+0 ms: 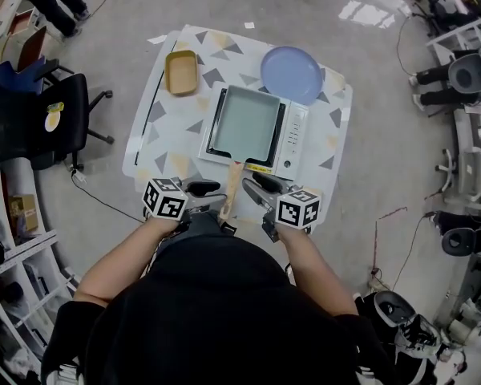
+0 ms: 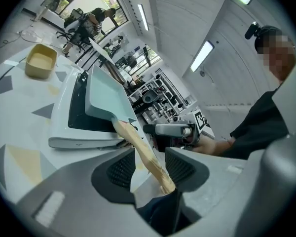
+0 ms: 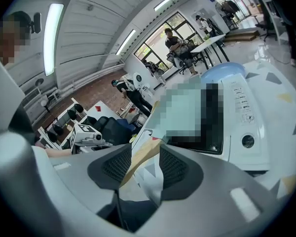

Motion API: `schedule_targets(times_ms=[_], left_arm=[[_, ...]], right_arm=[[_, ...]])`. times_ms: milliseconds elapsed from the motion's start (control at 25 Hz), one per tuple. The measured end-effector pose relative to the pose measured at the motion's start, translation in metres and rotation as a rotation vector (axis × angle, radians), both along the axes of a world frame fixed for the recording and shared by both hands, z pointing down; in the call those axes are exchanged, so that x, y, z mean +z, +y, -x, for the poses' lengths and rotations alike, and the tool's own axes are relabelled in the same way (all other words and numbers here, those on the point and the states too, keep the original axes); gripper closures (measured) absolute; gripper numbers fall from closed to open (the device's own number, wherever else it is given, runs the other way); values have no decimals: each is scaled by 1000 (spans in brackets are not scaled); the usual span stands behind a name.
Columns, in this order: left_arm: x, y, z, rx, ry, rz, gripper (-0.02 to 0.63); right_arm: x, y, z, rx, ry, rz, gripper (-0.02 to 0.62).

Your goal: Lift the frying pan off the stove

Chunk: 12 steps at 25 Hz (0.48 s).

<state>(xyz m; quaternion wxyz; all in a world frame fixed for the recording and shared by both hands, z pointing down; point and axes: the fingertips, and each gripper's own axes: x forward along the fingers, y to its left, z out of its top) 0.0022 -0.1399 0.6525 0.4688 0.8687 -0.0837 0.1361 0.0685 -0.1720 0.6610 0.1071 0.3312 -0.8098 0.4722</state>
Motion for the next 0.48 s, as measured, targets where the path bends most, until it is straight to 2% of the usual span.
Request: schedule_targets(times_ms=[480], left_arm=[[17,9,-22,51,62,148,413]], right_arm=[[24,-5,16,-10,-105,95,373]])
